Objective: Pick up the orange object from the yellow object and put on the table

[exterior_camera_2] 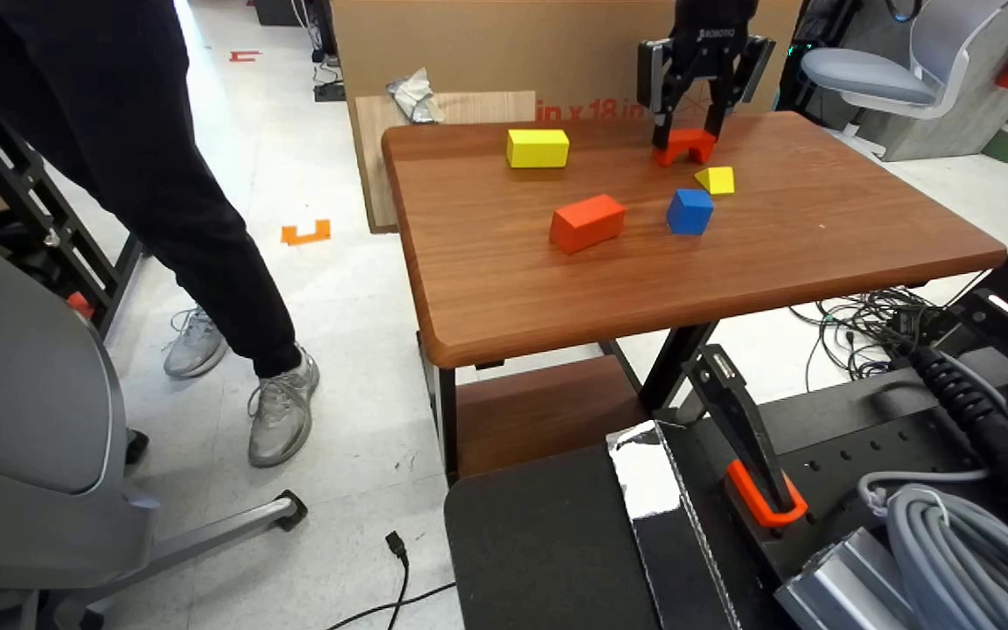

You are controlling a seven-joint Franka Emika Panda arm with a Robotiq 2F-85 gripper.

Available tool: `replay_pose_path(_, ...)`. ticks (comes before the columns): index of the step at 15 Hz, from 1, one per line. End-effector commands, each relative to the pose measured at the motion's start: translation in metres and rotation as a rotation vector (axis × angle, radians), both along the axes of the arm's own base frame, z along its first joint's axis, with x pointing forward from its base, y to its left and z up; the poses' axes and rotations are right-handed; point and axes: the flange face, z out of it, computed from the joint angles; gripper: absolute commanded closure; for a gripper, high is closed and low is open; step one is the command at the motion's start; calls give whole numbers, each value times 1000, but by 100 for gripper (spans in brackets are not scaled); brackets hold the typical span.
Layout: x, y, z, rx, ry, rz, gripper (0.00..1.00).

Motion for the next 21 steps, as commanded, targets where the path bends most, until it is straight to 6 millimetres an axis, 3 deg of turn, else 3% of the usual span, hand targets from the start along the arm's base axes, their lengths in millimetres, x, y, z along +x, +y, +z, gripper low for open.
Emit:
replay_pose_path(1,4,9,-7,12,14,27,59)
replay_pose_path(4,4,11,-4,16,12,33,59)
replay_pose_path(5,4,11,-2,15,11,31,9)
replay_pose_path(7,2,11,5,16,2,31,3)
replay_pose_path(10,-3,14,22,14,-20,16,0)
replay_pose_path(16,-29,30,118,73,-77,-56,0)
replay_pose_path(17,-6,28,86,62,-86,-22,0)
replay_pose_path(19,-9,28,104,63,-102,-23,0)
replay_pose_path(21,-10,28,93,62,-88,-25,0)
